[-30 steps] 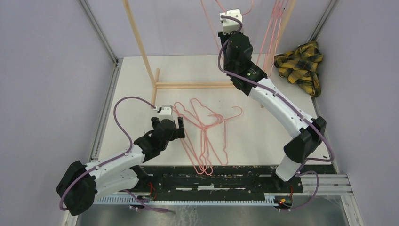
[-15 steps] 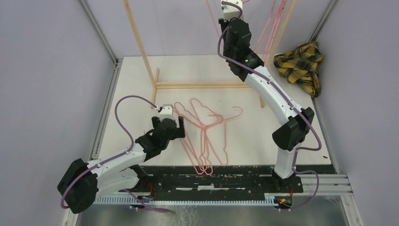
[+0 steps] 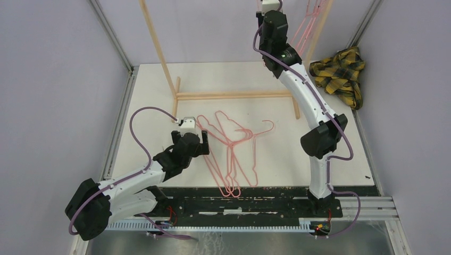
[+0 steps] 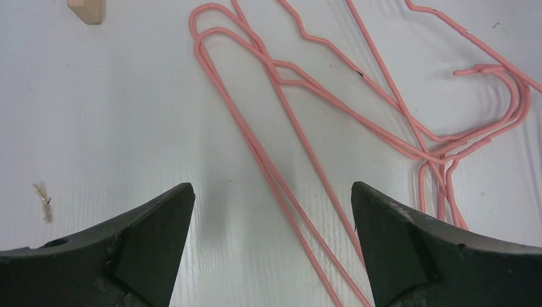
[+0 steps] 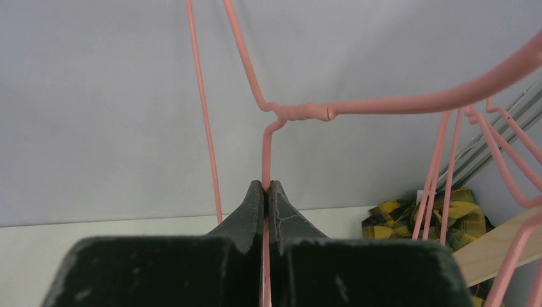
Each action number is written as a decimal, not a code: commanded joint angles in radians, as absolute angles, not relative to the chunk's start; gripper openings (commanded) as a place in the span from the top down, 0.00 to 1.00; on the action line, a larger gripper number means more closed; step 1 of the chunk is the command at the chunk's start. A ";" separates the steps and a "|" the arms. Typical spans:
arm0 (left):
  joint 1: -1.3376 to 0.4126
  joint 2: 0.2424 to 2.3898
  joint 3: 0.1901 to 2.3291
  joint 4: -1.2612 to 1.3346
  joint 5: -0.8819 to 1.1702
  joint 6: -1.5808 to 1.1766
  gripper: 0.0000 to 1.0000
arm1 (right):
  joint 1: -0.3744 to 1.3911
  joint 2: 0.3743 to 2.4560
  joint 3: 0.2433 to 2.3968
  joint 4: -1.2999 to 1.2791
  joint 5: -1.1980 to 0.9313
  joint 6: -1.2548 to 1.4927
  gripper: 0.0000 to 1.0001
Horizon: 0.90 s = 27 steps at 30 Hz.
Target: Organize the hangers
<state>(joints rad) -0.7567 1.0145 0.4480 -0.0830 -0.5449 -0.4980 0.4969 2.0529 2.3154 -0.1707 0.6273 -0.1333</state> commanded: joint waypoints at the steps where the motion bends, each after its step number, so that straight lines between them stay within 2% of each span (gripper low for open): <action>1: -0.757 1.005 0.488 -0.086 -0.571 -0.488 0.01 | 0.476 2.022 2.303 -0.184 0.615 -0.074 0.99; 13: -0.758 1.019 0.483 -0.079 -0.564 -0.491 0.01 | 0.417 1.909 2.124 -0.188 0.598 0.021 0.98; 14: -0.758 1.019 0.483 -0.080 -0.564 -0.490 0.01 | 0.417 1.895 2.114 -0.189 0.582 0.021 0.90; 16: -0.758 1.016 0.484 -0.081 -0.563 -0.489 0.01 | 0.416 1.865 2.085 -0.187 0.562 0.032 0.65; 20: -0.757 1.017 0.484 -0.078 -0.563 -0.488 0.01 | 0.416 1.765 1.975 -0.137 0.524 0.034 0.36; 22: -0.758 1.020 0.481 -0.073 -0.563 -0.489 0.01 | 0.417 1.711 1.922 -0.121 0.511 0.034 0.29; 27: -0.758 1.040 0.479 -0.058 -0.560 -0.489 0.01 | 0.418 1.559 1.796 -0.117 0.436 0.044 0.20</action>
